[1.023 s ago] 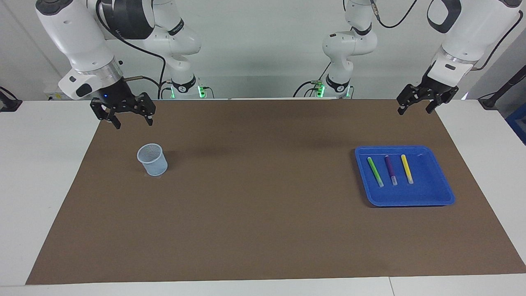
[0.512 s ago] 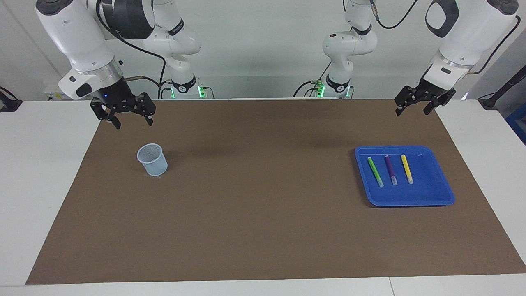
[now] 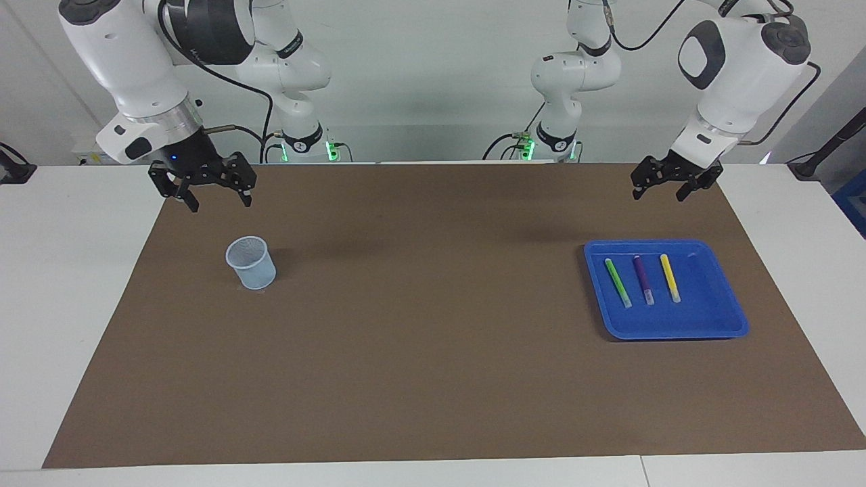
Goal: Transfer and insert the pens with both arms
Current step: 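Lower the left gripper over the tray onto the green pen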
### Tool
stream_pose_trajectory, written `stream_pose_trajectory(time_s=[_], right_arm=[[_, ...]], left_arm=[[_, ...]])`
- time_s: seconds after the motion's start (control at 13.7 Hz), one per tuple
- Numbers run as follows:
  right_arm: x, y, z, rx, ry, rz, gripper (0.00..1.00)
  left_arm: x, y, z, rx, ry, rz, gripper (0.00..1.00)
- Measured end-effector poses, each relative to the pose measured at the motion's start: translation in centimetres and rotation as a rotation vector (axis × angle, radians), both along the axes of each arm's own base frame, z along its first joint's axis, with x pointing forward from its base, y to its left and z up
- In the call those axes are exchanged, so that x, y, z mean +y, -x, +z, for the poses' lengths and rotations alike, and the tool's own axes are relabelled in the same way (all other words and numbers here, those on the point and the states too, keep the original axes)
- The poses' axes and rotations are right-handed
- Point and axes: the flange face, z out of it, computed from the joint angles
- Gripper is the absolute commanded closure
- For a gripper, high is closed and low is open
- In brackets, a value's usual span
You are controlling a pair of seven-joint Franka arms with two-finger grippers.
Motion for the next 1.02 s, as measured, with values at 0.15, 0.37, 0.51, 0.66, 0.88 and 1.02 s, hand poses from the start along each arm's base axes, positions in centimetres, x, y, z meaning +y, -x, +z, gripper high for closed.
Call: stream_pose_trajectory(time_s=[0.15,0.37,0.51,0.66,0.88,1.02], right_arm=[[0.0,0.0,0.0,0.0,0.0,0.0,0.0],[0.0,0.0,0.0,0.0,0.0,0.0,0.0],[0.0,0.0,0.0,0.0,0.0,0.0,0.0],[0.0,0.0,0.0,0.0,0.0,0.0,0.0],[0.0,0.0,0.0,0.0,0.0,0.0,0.0],[0.0,0.0,0.0,0.0,0.0,0.0,0.0]], left_arm=[[-0.1,-0.2,-1.9,-0.005,0.001,-0.002,0.0],[-0.2,-1.5,-4.8,-0.018,0.002,-0.003,0.0],[-0.2,-2.5,-7.1,-0.026,0.003,-0.001,0.0],[-0.1,-3.3,-9.2,-0.031,0.003,0.001,0.0],[0.0,-4.5,-11.9,-0.047,0.004,0.005,0.0],[0.1,-5.3,-14.1,-0.058,0.004,0.008,0.01]])
